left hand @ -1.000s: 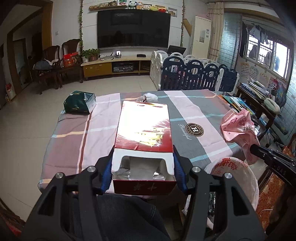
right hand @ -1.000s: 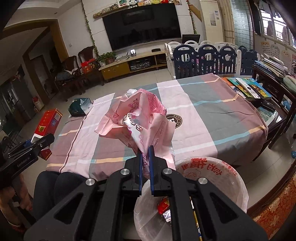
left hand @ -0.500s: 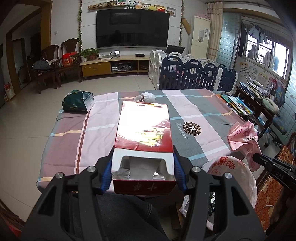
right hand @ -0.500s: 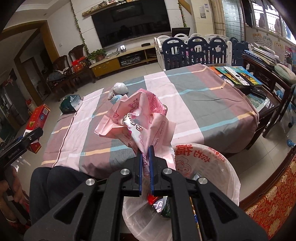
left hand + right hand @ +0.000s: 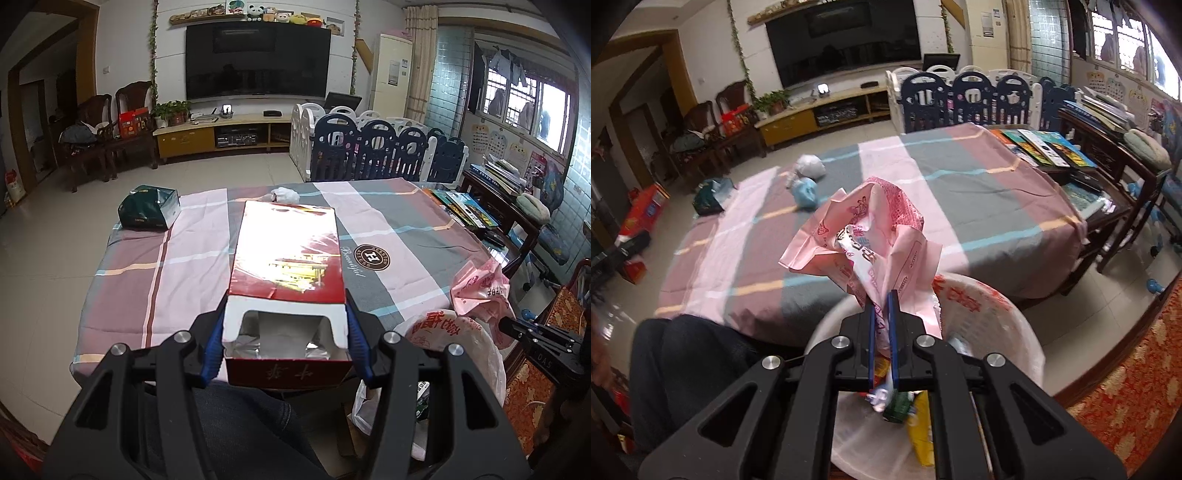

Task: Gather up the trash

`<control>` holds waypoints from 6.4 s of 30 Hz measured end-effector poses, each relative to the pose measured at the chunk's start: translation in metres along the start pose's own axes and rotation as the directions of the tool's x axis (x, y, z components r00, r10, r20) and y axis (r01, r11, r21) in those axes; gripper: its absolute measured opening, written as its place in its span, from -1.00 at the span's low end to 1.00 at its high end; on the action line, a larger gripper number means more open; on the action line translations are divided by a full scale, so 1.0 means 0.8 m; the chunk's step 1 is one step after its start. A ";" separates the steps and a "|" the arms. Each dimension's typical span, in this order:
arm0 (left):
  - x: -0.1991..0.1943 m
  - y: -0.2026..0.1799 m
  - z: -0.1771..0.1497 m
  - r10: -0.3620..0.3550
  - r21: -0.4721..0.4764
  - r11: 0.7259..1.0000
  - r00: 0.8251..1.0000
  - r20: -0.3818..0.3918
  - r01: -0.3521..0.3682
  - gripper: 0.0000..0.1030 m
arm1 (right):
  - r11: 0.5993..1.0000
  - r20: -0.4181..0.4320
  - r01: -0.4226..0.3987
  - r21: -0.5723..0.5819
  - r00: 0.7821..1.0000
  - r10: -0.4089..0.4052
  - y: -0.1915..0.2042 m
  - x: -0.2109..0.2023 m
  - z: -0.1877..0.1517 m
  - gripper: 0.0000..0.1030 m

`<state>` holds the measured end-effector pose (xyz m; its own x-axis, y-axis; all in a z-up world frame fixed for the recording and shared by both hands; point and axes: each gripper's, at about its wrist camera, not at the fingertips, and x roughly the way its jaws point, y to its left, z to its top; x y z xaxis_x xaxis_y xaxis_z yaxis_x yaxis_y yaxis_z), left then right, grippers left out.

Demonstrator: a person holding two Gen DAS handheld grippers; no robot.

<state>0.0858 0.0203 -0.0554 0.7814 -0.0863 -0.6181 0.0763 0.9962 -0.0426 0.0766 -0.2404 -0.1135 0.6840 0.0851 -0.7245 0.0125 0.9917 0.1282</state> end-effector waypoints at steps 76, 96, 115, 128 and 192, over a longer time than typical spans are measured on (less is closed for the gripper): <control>0.522 0.130 0.187 -0.160 -0.233 0.965 0.977 -0.142 0.124 0.88 | 0.938 -0.087 -0.309 0.155 0.942 0.325 0.139 0.387 0.169 -0.82; 0.327 0.057 0.145 0.072 0.013 0.997 0.992 -0.106 -0.071 -0.58 | 0.967 -0.044 -0.191 0.167 0.979 0.200 0.043 0.162 0.077 -0.82; -0.036 -0.008 0.043 0.083 0.039 0.996 0.994 0.075 -0.086 -0.58 | 0.979 0.154 -0.198 0.058 0.970 0.187 0.027 -0.045 0.042 -0.82; -0.078 -0.097 -0.003 -0.048 0.136 0.990 0.999 0.023 0.045 -0.58 | 0.989 0.166 -0.140 0.051 0.978 0.129 -0.034 -0.104 -0.005 -0.82; -0.197 -0.041 0.009 0.133 0.011 0.991 0.984 0.119 -0.135 0.93 | 0.999 0.178 0.034 0.002 0.983 -0.034 0.036 -0.194 0.012 0.93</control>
<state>-0.0355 0.0013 0.0491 0.8530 0.0460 -0.5200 -0.0231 0.9985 0.0505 -0.0222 -0.2259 0.0087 0.8023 0.0325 -0.5960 0.0372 0.9939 0.1043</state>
